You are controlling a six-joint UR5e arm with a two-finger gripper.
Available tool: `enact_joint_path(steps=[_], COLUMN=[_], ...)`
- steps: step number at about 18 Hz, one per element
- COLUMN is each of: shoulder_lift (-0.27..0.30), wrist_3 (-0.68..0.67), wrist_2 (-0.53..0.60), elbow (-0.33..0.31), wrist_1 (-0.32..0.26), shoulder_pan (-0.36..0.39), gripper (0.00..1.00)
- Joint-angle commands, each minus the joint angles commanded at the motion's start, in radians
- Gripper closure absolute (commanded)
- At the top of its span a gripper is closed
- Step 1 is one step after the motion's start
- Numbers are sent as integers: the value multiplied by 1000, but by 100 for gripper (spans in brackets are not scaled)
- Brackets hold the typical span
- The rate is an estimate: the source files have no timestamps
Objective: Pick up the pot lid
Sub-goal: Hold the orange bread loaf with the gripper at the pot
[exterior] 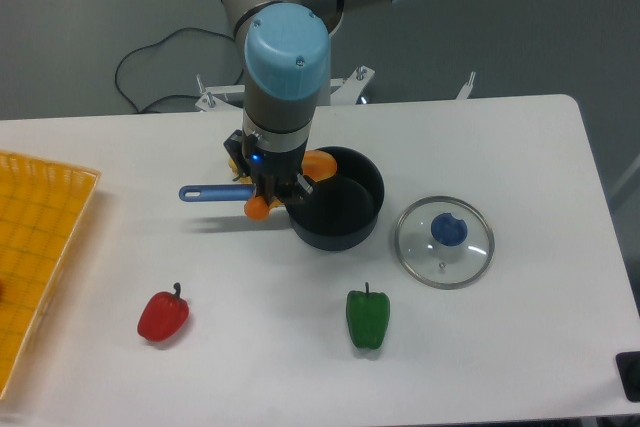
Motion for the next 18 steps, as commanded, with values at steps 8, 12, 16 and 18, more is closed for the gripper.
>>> enact_joint_path(steps=[8, 12, 16, 18], shoulder_lift=[-2, -2, -3, -5], wrist_3=[2, 0, 2, 0], wrist_2=[-2, -2, -2, -2], elbow=[0, 0, 0, 0], wrist_1=[2, 2, 3, 21], shoulder_pan=[0, 3, 2, 2], gripper=[83, 83, 83, 83])
